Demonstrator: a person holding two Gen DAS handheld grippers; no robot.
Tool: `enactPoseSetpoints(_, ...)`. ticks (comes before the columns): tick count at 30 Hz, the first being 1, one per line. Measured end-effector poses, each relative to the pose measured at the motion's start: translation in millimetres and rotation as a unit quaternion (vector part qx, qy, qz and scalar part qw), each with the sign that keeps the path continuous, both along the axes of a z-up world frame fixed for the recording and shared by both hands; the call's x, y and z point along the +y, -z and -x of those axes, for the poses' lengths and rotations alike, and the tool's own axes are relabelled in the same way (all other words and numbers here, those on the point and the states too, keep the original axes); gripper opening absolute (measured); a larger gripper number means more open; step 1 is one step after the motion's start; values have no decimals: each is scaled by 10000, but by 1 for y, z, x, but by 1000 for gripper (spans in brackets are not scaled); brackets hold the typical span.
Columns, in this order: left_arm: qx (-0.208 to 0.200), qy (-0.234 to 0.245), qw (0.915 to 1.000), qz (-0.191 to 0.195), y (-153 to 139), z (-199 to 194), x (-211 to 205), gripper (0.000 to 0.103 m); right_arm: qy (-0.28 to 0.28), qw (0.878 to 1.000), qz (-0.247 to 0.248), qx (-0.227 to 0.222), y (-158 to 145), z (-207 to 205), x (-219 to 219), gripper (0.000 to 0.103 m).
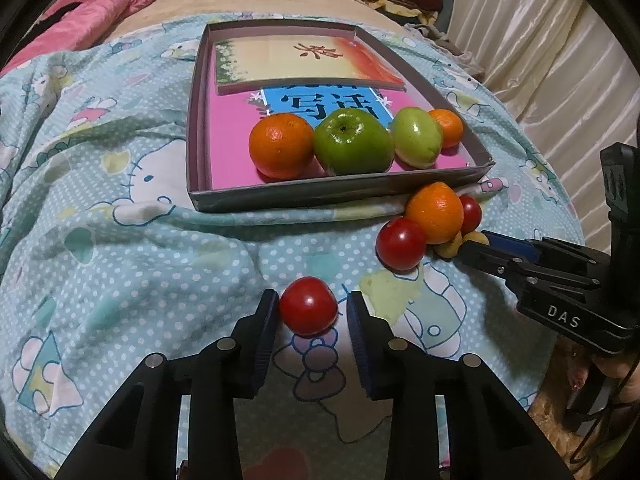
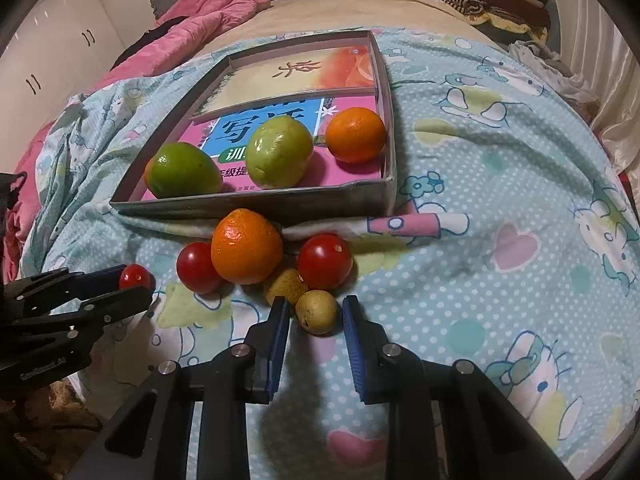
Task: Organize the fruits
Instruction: 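Close the left tool on a red cherry tomato while the right tool grasps a small brown fruit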
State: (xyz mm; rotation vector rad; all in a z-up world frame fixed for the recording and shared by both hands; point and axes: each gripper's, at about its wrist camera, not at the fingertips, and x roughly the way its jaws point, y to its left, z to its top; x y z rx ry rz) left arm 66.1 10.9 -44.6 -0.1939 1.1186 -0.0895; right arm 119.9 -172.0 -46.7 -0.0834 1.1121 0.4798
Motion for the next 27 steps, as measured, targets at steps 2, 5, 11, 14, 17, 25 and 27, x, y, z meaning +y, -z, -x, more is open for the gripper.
enactPoseSetpoints(2, 11, -4, 10000, -2, 2, -2, 0, 33, -15, 10000, -52, 15, 0, 0, -1, 26)
enactPoseSetpoints(5, -8, -11, 10000, 10, 2, -2, 1, 31, -31, 10000, -76, 14, -1, 1, -2, 26)
enactPoseSetpoints(11, -18, 6, 10000, 29, 3, -5, 2, 30, -221, 9996, -176, -12, -5, 6, 2, 23)
enactPoseSetpoints(14, -14, 13, 10000, 36, 3, -6, 2, 30, -307, 9993, -150, 160, 1, 5, 5, 24)
enactPoseSetpoints(17, -14, 20, 10000, 28, 3, -6, 2, 30, -367, 9992, -45, 181, 2, 6, 9, 24)
enactPoseSetpoints(25, -46, 40, 10000, 35, 4, -7, 2, 30, -536, 9982, 209, 161, 6, 11, 19, 23)
enactPoseSetpoints(27, -58, 29, 9999, 85, 3, -8, 3, 30, -559, 9983, 116, 126, 3, 12, 19, 23)
